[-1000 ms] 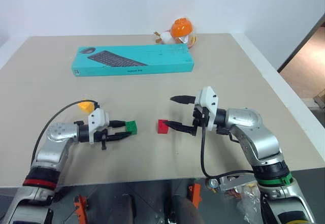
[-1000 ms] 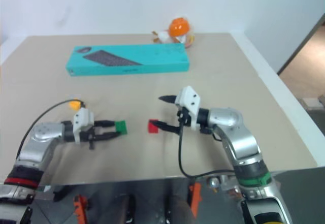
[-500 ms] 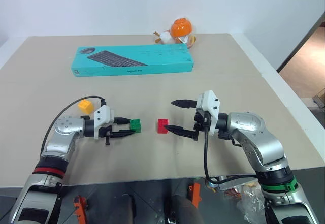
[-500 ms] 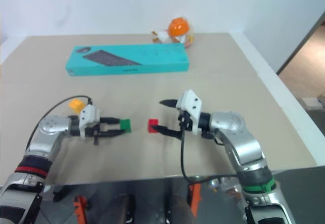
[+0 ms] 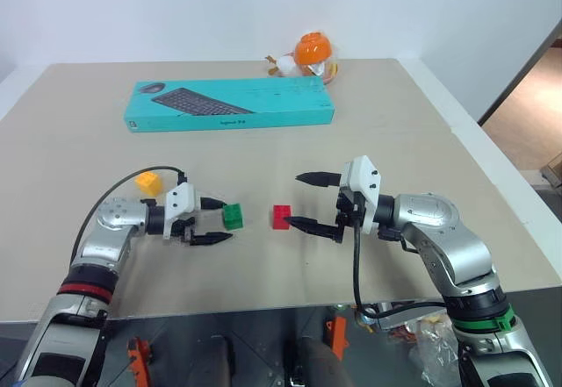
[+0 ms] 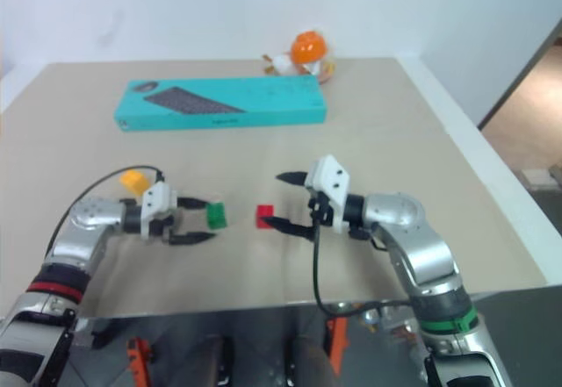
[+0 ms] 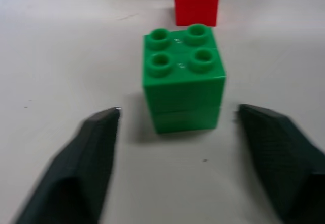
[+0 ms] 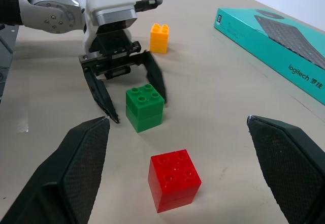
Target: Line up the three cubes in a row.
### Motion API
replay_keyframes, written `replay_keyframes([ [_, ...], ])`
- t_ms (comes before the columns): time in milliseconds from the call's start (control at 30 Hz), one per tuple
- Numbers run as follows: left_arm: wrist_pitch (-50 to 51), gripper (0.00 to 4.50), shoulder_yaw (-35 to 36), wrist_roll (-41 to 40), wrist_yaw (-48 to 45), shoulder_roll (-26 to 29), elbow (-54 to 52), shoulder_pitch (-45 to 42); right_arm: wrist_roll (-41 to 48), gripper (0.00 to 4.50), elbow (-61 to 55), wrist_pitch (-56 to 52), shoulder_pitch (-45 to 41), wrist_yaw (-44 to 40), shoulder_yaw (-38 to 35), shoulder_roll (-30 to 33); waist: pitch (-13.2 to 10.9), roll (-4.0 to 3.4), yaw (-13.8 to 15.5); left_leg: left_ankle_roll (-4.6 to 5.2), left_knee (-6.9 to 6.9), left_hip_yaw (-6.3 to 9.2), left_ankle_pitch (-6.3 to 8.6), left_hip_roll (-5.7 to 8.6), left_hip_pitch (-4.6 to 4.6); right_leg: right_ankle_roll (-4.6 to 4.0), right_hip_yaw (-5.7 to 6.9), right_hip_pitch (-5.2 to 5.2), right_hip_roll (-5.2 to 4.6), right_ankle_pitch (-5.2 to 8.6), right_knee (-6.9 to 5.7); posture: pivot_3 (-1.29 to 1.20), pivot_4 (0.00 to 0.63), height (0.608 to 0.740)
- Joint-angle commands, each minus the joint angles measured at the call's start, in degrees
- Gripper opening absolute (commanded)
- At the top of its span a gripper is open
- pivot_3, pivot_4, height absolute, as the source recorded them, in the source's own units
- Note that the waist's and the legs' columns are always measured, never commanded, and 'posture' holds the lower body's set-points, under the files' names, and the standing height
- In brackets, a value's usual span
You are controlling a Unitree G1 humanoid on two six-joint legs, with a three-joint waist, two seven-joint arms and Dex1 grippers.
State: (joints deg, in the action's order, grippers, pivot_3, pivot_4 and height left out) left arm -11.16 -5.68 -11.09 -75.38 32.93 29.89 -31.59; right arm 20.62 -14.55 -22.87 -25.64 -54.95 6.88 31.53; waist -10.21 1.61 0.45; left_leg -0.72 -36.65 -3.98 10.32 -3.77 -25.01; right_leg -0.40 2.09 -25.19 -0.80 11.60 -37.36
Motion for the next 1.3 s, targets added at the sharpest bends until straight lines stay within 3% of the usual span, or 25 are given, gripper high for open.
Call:
replay_keyframes([
  [33,0.87,4.48,1.55,-0.40,0.48,1.65,-1.32,-0.55,0.59,4.50,-1.43,0.66,-0.30,-0.18,-0.37,0.15,0.00,0.00,-0.01,0.00,0.00,-0.01,0.00,0.00,0.00,0.00,-0.01,0.00,0.00,0.00,0.00,0.00,0.150,0.740],
  [167,7.47,4.48,3.92,-2.72,3.15,3.67,-7.79,2.37,0.55,4.50,-1.78,0.84,0.29,-0.06,-0.38,0.16,0.00,0.00,-0.12,0.00,0.01,-0.01,0.00,-0.03,-0.01,0.00,-0.02,-0.03,0.04,0.01,0.00,0.00,0.150,0.740],
  [333,21.38,4.48,9.60,-8.67,10.71,4.88,-24.21,10.87,0.96,4.50,-2.47,0.77,1.25,-0.22,-0.62,0.45,0.00,0.00,-0.15,0.00,0.03,-0.01,0.00,-0.07,0.00,-0.01,-0.04,-0.04,0.03,0.01,-0.01,0.00,0.150,0.740],
  [567,33.90,4.48,21.66,-14.36,30.77,1.34,-40.21,16.79,1.73,4.50,-2.40,1.01,1.93,-1.51,-1.17,1.41,-0.01,0.02,-0.02,0.00,-0.01,0.05,-0.04,-0.05,0.00,0.01,-0.01,-0.01,-0.03,-0.02,-0.01,0.00,0.150,0.740],
  [767,35.08,4.48,26.98,-11.50,45.05,-2.35,-39.64,17.23,2.08,4.50,-1.02,1.29,0.37,-1.74,-1.34,0.85,0.00,0.04,-0.01,0.00,0.00,0.02,-0.07,-0.03,0.21,0.01,-0.05,0.15,-0.02,-0.08,-0.01,0.00,0.150,0.740],
  [1300,29.08,4.48,23.79,-6.45,49.72,-3.07,-29.35,15.76,2.62,4.50,2.06,1.34,-2.95,-2.24,-0.64,-0.47,0.06,0.15,0.00,0.00,0.02,-0.06,-0.07,-0.02,0.18,-0.02,-0.07,0.12,-0.05,-0.10,-0.01,0.00,0.150,0.740],
])
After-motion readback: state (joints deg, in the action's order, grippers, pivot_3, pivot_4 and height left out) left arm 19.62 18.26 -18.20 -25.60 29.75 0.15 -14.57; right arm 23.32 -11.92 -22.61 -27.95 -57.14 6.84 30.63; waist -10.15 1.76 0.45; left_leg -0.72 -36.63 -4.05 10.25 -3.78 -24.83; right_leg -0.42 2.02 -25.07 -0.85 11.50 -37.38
